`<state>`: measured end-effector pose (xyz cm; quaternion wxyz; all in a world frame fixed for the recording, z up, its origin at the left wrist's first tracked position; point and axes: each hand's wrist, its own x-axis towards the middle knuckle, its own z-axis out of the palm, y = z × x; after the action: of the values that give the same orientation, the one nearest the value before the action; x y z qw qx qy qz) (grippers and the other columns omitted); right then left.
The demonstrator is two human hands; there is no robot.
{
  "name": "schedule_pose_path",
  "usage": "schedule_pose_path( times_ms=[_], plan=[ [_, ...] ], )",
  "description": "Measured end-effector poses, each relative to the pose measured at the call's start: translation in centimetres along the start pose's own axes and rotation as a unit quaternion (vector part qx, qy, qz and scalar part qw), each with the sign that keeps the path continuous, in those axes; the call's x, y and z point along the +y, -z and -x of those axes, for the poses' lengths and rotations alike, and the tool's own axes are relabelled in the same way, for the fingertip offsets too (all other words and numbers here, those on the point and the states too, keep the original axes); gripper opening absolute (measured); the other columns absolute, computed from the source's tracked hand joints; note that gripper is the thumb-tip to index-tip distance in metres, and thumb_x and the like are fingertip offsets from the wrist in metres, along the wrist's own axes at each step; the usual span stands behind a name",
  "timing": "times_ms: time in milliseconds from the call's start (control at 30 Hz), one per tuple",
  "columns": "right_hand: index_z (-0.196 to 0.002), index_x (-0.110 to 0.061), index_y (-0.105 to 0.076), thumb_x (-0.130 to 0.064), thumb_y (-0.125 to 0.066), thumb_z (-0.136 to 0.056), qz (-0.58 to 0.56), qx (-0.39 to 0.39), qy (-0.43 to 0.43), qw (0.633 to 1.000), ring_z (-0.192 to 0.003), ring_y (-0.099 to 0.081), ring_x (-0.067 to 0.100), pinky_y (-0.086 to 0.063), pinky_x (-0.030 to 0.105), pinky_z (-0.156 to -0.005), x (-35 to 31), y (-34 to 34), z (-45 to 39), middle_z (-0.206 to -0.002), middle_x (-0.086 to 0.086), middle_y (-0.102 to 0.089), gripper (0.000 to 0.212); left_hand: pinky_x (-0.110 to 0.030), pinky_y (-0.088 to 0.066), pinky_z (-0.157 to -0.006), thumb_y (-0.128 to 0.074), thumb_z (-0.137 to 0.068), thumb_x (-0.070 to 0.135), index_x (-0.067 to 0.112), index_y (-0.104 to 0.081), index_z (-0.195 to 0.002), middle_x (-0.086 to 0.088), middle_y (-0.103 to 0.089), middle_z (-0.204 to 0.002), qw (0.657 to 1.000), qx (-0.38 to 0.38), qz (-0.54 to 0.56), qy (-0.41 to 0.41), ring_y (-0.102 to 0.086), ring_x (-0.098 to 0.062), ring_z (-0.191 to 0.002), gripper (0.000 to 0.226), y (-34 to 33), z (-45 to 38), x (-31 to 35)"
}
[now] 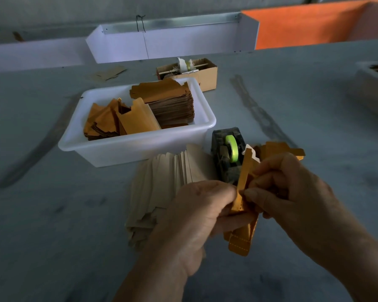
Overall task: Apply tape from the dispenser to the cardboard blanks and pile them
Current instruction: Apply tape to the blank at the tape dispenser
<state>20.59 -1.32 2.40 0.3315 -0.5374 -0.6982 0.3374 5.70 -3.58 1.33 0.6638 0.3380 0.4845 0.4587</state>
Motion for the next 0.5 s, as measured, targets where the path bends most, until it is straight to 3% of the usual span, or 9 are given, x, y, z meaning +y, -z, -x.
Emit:
schedule_pose_path(
  times_ms=[100, 233, 367, 433, 500],
  plan=[
    [-0.085, -0.031, -0.048, -0.025, -0.070, -0.077, 0.023, 0.003, -0.002, 1.000, -0.067, -0.061, -0.004, -0.046, 0.015, -0.053, -0.1, -0.2, 0.0, -0.072, -0.013, -0.067, 0.024, -0.030, -0.059, -0.072, -0.070, -0.073, 0.027, 0.005, -0.073, -0.084, -0.011, -0.075, -0.085, 1.000, 0.010, -0.017, -0.006, -0.073, -0.023, -0.082, 0.025, 0.0, 0.1, -0.3],
    [-0.084, -0.030, -0.047, -0.027, -0.071, -0.076, 0.058, 0.013, -0.003, 0.998, -0.066, -0.059, -0.007, -0.046, 0.009, -0.052, -0.5, -0.5, 0.0, -0.066, -0.008, -0.064, 0.025, -0.032, -0.059, -0.074, -0.061, -0.089, 0.015, 0.005, -0.069, -0.085, -0.010, -0.074, -0.082, 0.996, 0.063, -0.060, -0.030, -0.073, -0.021, -0.079, 0.014, -0.4, 0.1, -0.9],
    [-0.085, -0.031, -0.046, -0.030, -0.072, -0.076, 0.112, 0.036, -0.004, 0.993, -0.059, -0.058, -0.003, -0.043, 0.001, -0.058, -1.1, -0.8, 0.2, -0.068, -0.010, -0.063, 0.027, -0.026, -0.058, -0.063, -0.058, -0.092, 0.012, 0.010, -0.069, -0.075, -0.007, -0.073, -0.073, 0.989, 0.100, -0.075, -0.081, -0.073, -0.020, -0.069, 0.020, -1.0, 0.3, -1.1],
    [-0.085, -0.031, -0.046, -0.031, -0.073, -0.076, 0.136, 0.051, -0.003, 0.989, -0.058, -0.057, -0.003, -0.044, 0.003, -0.056, -1.4, -0.9, 0.4, -0.067, -0.011, -0.062, 0.029, -0.028, -0.058, -0.061, -0.058, -0.091, 0.013, 0.015, -0.067, -0.070, -0.006, -0.072, -0.069, 0.979, 0.126, -0.108, -0.116, -0.072, -0.020, -0.067, 0.023, -1.5, 0.5, -1.3],
    [-0.084, -0.031, -0.046, -0.035, -0.074, -0.073, 0.154, 0.064, -0.006, 0.986, -0.057, -0.056, -0.003, -0.043, 0.012, -0.044, -1.7, -0.9, 0.6, -0.065, -0.012, -0.061, 0.031, -0.029, -0.057, -0.058, -0.058, -0.090, 0.013, 0.014, -0.066, -0.069, -0.006, -0.071, -0.066, 0.967, 0.152, -0.139, -0.152, -0.071, -0.019, -0.064, 0.022, -1.8, 0.6, -1.6]
  ],
)
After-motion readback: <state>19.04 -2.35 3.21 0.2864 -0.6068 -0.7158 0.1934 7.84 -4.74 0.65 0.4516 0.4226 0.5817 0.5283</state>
